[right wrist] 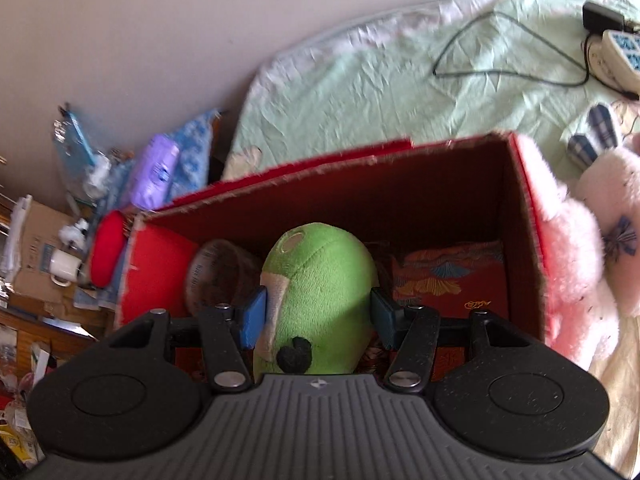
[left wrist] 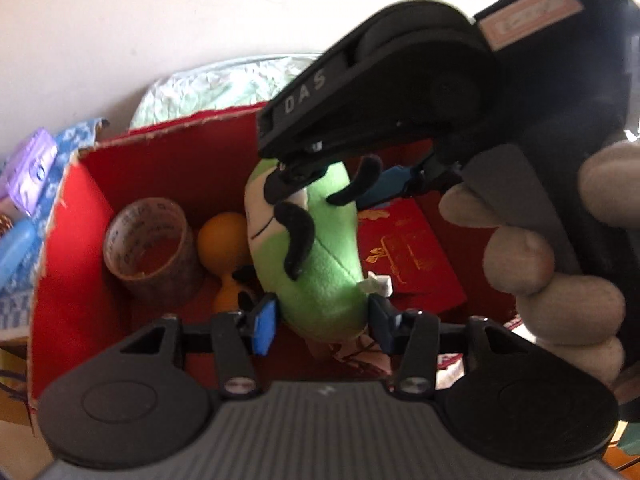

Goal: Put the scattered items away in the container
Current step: 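Carry the green plush with the right gripper over the red box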

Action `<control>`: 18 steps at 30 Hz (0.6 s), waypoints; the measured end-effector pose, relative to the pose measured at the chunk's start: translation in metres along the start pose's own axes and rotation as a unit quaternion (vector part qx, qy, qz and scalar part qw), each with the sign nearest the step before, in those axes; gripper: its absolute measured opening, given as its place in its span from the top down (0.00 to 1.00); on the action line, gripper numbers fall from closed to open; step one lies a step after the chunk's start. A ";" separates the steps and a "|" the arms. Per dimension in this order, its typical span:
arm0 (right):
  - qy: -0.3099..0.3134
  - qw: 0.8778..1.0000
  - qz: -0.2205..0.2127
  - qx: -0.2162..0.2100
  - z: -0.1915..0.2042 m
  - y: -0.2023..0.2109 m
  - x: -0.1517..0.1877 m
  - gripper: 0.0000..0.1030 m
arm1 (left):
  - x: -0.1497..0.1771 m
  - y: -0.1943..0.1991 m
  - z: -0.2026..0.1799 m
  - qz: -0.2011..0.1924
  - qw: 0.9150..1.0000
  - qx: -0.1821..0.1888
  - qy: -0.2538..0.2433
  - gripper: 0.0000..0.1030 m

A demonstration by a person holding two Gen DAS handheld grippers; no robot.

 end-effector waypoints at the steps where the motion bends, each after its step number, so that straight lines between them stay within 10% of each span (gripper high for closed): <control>1: 0.002 1.000 0.003 0.000 0.001 -0.002 -0.001 0.44 | 0.000 -0.001 0.002 0.000 1.000 -0.002 -0.001 0.52; 18: 0.045 0.998 0.013 0.046 0.007 0.008 -0.013 0.45 | -0.011 0.013 -0.006 -0.022 0.998 0.046 -0.032 0.52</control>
Point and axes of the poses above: each gripper's, at about its wrist camera, not at the fingertips, and y roughly against the way its jaws point, z to its left, x to its underside, the point moved 6 cm from there along -y, roughly the way its jaws point, and after that the axes turned 6 degrees about y, right-handed, at the moved point
